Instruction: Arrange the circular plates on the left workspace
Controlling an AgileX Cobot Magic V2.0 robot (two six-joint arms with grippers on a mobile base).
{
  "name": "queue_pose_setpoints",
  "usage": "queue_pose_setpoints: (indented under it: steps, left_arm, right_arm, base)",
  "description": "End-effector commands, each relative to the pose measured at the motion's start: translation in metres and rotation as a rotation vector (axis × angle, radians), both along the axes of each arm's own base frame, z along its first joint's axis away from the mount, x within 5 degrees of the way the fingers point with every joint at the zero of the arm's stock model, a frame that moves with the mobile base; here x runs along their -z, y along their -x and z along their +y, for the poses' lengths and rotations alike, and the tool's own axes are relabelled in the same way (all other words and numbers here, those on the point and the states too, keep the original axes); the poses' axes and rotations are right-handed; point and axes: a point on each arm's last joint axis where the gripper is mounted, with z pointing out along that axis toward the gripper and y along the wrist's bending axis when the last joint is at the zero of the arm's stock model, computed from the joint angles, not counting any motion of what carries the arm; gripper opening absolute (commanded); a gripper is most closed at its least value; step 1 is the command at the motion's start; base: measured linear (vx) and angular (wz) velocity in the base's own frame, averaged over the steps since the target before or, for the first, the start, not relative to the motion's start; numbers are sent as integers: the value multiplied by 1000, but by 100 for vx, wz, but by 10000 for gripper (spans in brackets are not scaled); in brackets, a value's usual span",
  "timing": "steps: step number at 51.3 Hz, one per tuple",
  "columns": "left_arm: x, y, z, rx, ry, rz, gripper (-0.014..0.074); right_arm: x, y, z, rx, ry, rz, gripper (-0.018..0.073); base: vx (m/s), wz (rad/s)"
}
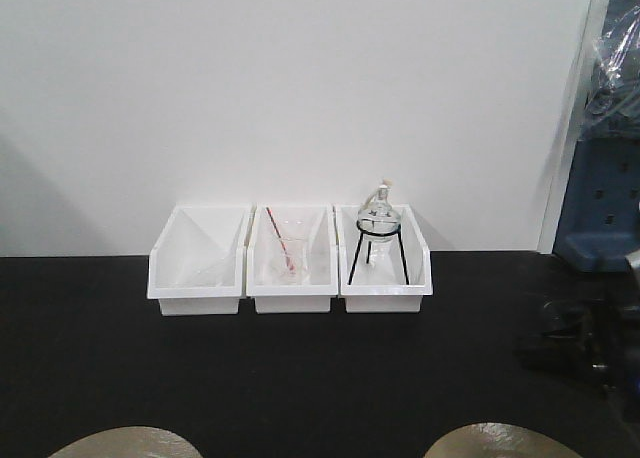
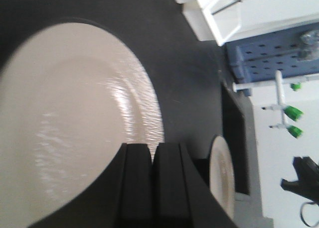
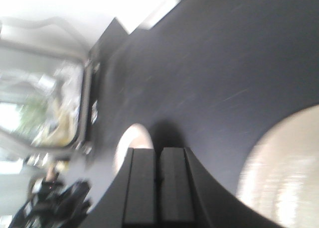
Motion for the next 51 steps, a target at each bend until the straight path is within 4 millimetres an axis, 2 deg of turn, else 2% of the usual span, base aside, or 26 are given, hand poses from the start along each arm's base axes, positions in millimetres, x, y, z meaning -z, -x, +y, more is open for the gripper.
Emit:
queue_pose_setpoints:
  steps: [1,12,28,39,47,51]
  left_arm:
    - [-12,1,7,-20,-1,-46,0]
    - [4,8,12,30,-176,61,0]
    - [5,6,16,-18,-202,65,33]
    - [11,4,23,-71,-270,98,197]
    - [22,0,25,-77,-208,134,384]
    - [27,-2,24,-60,-143,146,441]
  right_arm:
    - [-23,5,-15,28,-30,-71,-3]
    - [-21,3,-28,105,12,-75,-3]
    - [-20,2,-30,132,29,-79,-3]
    - [-20,2,-30,132,29,-79,-3]
    - [-20,2,-30,129,27,-79,-3]
    - [-20,2,-30,128,27,-79,-3]
  base:
    - [0,0]
    - [0,0]
    - [0,0]
    - [0,0]
    - [0,0]
    - [0,0]
